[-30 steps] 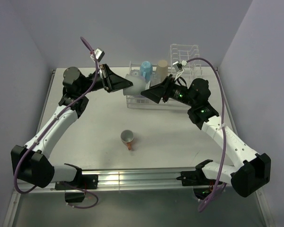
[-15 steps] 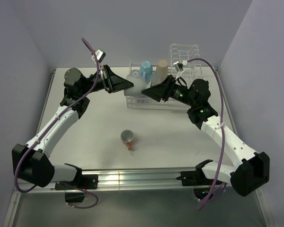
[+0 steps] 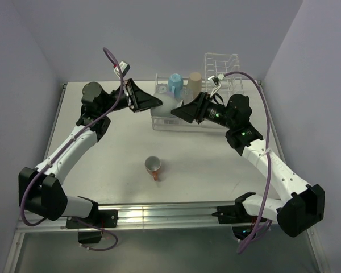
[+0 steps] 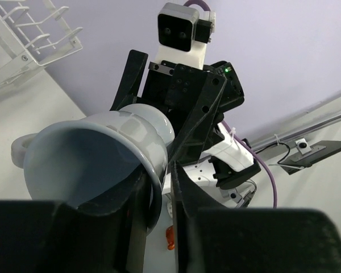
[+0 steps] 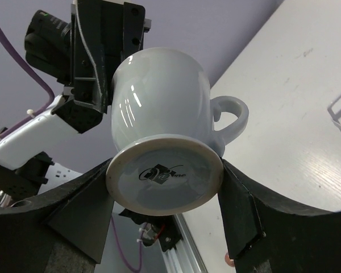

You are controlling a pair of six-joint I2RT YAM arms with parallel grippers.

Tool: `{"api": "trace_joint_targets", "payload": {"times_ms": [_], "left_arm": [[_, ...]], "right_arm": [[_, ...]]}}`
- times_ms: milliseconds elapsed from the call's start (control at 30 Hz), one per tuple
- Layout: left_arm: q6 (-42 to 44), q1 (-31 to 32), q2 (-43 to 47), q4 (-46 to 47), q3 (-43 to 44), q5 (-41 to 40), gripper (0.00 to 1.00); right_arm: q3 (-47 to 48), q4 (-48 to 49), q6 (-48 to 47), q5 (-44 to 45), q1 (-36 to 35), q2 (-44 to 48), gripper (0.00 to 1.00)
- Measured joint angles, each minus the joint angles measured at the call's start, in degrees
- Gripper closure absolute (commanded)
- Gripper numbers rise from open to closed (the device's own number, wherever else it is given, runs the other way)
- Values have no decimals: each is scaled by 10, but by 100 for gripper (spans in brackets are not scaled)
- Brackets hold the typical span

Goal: Load the cups into the dish rack

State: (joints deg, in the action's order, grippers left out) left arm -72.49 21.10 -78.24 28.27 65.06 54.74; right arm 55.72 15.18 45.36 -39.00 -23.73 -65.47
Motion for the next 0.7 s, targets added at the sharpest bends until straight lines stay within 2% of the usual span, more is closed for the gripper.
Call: {"api": "trace_joint_targets", "payload": {"times_ms": [167, 267, 700], "left_arm": [[1, 2, -13, 2, 0, -9, 62], [0, 4, -21, 3, 0, -13, 59], [10, 7, -67, 9, -1, -38, 61]], "right_arm": [[6, -42, -19, 19, 1, 1, 100], [6, -57, -24, 28, 2, 1, 100], [55, -181, -79, 91, 10, 0, 100]]}}
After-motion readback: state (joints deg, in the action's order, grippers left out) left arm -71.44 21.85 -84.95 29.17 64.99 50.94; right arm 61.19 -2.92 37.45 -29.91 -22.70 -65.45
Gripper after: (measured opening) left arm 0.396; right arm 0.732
